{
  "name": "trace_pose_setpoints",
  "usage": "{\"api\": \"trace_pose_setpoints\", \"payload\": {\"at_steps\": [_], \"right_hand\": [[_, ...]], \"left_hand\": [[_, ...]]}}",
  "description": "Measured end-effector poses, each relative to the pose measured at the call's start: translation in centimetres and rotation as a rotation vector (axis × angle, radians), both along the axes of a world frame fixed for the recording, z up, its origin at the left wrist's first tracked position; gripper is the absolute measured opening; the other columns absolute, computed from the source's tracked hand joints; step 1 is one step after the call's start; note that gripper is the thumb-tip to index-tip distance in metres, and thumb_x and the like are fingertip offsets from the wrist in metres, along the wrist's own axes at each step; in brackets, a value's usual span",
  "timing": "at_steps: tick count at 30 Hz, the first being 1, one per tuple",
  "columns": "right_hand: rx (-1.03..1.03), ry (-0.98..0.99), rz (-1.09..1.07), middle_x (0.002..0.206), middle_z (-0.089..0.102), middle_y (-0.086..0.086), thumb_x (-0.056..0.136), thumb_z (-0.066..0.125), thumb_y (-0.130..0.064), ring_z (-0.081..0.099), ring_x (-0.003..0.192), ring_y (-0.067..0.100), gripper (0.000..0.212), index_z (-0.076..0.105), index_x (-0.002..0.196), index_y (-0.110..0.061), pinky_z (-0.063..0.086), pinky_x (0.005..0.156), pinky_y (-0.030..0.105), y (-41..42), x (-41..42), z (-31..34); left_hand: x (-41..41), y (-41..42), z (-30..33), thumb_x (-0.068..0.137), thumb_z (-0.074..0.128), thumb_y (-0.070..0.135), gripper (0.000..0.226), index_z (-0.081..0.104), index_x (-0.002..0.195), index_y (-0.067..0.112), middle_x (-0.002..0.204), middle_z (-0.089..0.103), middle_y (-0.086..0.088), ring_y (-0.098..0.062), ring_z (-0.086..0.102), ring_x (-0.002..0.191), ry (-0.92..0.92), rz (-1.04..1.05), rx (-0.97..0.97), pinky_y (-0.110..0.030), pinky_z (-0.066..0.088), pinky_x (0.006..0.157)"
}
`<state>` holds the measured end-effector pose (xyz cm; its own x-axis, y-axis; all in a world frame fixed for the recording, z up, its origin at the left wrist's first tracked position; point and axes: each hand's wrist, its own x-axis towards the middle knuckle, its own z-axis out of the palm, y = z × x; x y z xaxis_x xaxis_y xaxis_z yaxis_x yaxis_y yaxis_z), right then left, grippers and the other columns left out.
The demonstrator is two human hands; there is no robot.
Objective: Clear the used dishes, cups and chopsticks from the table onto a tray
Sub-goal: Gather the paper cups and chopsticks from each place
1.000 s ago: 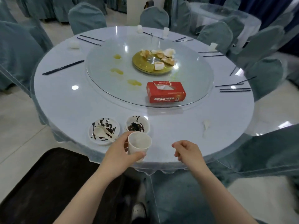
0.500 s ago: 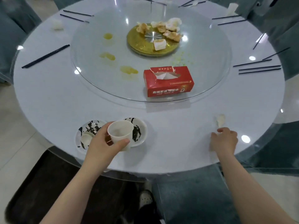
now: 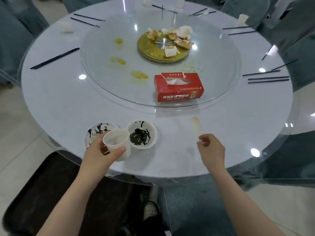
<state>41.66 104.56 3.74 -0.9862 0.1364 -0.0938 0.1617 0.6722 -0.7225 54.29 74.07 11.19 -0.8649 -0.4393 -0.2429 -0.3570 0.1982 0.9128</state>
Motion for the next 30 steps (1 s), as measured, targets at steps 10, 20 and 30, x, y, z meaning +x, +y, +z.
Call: {"api": "trace_pose_setpoints", "payload": {"at_steps": [10,20,30], "right_hand": [[-0.077,0.024,0.582,0.088,0.059,-0.015,0.085,0.064,-0.015,0.053,0.076,-0.006,0.016,0.065,0.095,-0.027,0.039,0.066,0.002,-14.3,7.8,2.9],[0.352,0.029,0.872,0.114,0.065,0.002,0.09,0.05,-0.009,0.061,0.102,0.021,0.03,0.066,0.114,-0.019,0.05,0.086,0.034,-24.7,5.6,-0.4],[0.45,0.138,0.952,0.122,0.053,0.005,0.091,0.051,-0.016,0.047,0.109,0.023,0.031,0.062,0.12,-0.015,0.044,0.091,0.037,-26.8,6.0,-0.3]], "left_hand": [[9.4,-3.7,-0.2,0.077,0.079,0.02,0.045,0.061,0.114,0.037,0.107,0.068,0.011,-0.004,0.062,0.098,0.009,0.24,0.02,-0.022,0.048,0.076],[16.9,-6.7,-0.5,0.074,0.08,0.025,0.048,0.06,0.117,0.035,0.107,0.068,0.014,-0.001,0.062,0.098,0.001,0.51,-0.011,-0.017,0.045,0.075],[19.6,-7.8,-0.6,0.076,0.079,0.023,0.049,0.06,0.121,0.029,0.111,0.067,0.011,-0.007,0.061,0.103,0.006,0.613,-0.012,-0.027,0.049,0.085]]}}
